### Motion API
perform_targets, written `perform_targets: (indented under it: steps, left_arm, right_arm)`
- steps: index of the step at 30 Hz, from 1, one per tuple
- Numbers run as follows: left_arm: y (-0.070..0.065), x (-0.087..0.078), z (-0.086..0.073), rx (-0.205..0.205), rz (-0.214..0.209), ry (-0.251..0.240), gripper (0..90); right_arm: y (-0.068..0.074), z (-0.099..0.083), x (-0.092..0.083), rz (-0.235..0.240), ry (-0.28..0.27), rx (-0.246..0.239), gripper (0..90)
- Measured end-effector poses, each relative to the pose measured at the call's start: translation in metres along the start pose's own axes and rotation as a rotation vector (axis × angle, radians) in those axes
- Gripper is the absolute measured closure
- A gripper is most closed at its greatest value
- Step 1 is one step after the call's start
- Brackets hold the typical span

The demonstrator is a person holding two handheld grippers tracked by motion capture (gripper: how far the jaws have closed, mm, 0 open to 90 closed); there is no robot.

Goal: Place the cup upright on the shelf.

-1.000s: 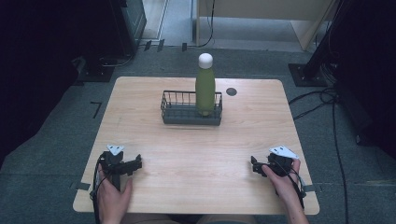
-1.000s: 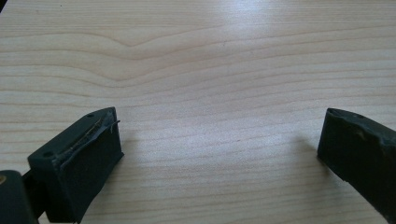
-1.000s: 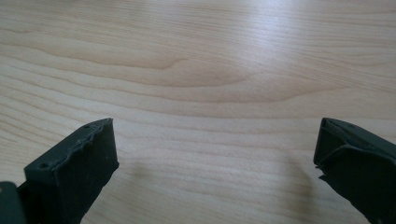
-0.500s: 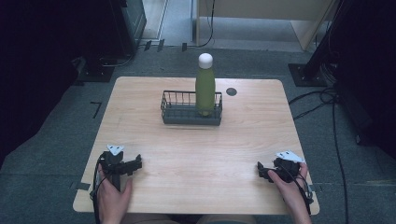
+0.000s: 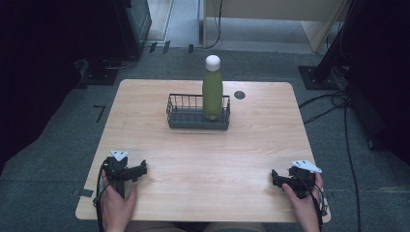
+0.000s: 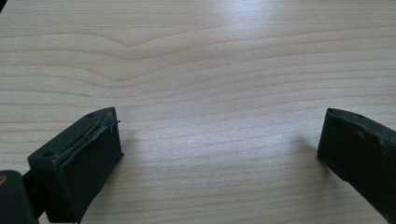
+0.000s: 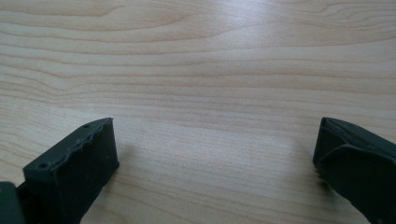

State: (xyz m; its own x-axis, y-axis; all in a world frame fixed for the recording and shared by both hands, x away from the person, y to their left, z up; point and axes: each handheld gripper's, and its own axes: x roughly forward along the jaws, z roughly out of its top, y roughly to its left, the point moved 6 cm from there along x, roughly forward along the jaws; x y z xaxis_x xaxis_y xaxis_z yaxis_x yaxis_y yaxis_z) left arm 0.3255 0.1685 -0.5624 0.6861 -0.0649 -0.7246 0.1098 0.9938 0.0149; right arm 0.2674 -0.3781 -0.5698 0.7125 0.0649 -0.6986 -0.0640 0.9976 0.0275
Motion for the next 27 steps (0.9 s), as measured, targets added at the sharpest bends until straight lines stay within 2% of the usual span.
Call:
perform_targets:
  steps: [10,27]
  left_arm:
    - [0.0,0.0,0.0,-0.001,0.0,0.0,0.0]
    - [0.0,0.0,0.0,0.0,0.0,0.0,0.0]
  right_arm:
    - [0.0051,0.0003,0.0005,-0.013,-0.001,0.013,0.0]
    - [0.0052,0.0003,0.0005,-0.013,-0.001,0.012,0.0]
